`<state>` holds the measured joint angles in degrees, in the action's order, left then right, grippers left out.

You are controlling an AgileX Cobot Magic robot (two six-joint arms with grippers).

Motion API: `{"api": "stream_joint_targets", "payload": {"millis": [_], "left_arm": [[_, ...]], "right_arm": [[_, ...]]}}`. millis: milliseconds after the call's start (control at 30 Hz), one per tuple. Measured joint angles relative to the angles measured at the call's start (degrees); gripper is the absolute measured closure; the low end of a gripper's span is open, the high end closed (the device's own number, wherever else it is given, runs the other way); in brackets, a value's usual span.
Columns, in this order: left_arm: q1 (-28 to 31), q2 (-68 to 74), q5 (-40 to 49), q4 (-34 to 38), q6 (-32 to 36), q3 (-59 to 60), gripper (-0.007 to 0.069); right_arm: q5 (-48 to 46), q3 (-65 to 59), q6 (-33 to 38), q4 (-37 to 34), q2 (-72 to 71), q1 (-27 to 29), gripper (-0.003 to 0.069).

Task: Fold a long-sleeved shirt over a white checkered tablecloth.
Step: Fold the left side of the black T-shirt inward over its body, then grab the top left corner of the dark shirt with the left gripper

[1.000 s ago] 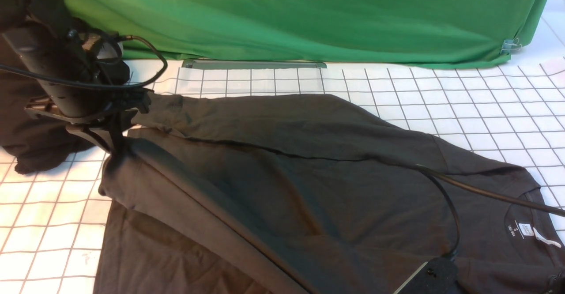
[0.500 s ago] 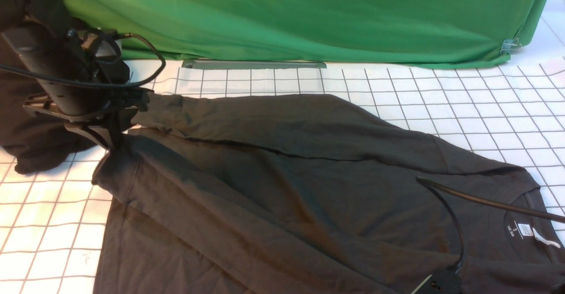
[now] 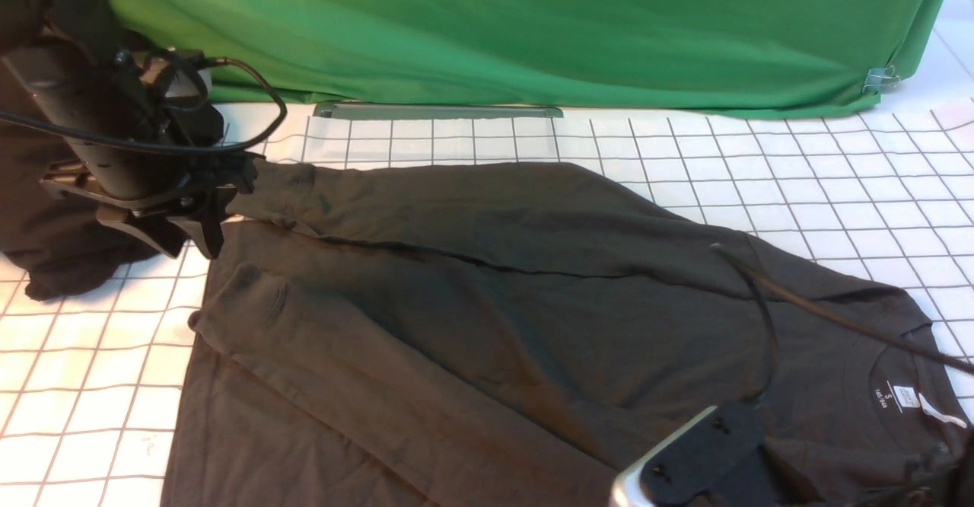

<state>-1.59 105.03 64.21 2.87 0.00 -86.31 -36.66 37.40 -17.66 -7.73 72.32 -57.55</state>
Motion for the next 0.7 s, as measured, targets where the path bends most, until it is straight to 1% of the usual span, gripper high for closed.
{"api": "stream_joint_targets", "payload": {"millis": [33, 100, 133, 200, 233, 300, 333, 367, 400, 433, 467, 500, 533, 633, 700], "left_arm": [[0.0, 0.0, 0.1, 0.0, 0.0, 0.0, 0.0361], [0.0, 0.0, 0.8, 0.0, 0.0, 0.0, 0.036], [0.0, 0.0, 1.4, 0.0, 0.0, 0.0, 0.036], [0.0, 0.0, 2.4, -0.1, 0.0, 0.0, 0.0373], [0.0, 0.0, 2.4, -0.1, 0.0, 0.0, 0.0375], [0.0, 0.0, 2.9, -0.2, 0.0, 0.0, 0.0424], [0.0, 0.0, 3.0, -0.2, 0.0, 0.0, 0.0424], [0.0, 0.0, 3.7, -0.1, 0.0, 0.0, 0.0468], [0.0, 0.0, 4.0, 0.1, 0.0, 0.0, 0.0489], [0.0, 0.0, 4.4, 0.3, 0.0, 0.0, 0.0516], [0.0, 0.0, 4.5, 0.4, 0.0, 0.0, 0.0543], [0.0, 0.0, 4.6, 0.4, 0.3, 0.0, 0.0554], [0.0, 0.0, 4.9, 0.4, 0.3, 0.0, 0.0587], [0.0, 0.0, 5.1, 0.6, 0.6, 0.0, 0.0624], [0.0, 0.0, 5.1, 0.7, 0.8, 0.0, 0.0629]], "right_arm": [[0.0, 0.0, 0.3, 0.6, 1.2, 0.0, 0.0169], [-0.5, 0.0, 0.2, 2.4, 3.2, 0.0, 0.0143], [-0.9, 0.0, -1.1, 4.2, 4.7, 0.0, 0.0134], [-1.1, 0.0, -3.5, 7.7, 6.2, 0.0, 0.0132], [-1.1, 0.0, -3.7, 8.2, 6.3, 0.0, 0.0133], [-0.8, 0.0, -4.2, 10.3, 7.0, 0.0, 0.0157], [-0.7, 0.0, -4.2, 10.4, 7.1, 0.0, 0.0167], [-0.5, 0.0, -4.0, 10.7, 7.1, 0.0, 0.0235], [-0.5, 0.0, -4.0, 10.8, 7.1, 0.0, 0.0272], [-0.5, 0.0, -4.0, 10.8, 7.1, 0.0, 0.0379], [-0.5, 0.0, -4.0, 10.8, 7.1, 0.0, 0.0466], [-0.5, 0.0, -4.0, 10.8, 7.1, 0.0, 0.0466], [-1.1, 0.0, -3.9, 10.9, 7.1, 0.0, 0.0573], [-4.2, 0.0, -3.9, 10.9, 7.1, 0.0, 0.0643], [-5.7, 0.0, -3.9, 10.7, 7.1, 0.0, 0.065]]}}
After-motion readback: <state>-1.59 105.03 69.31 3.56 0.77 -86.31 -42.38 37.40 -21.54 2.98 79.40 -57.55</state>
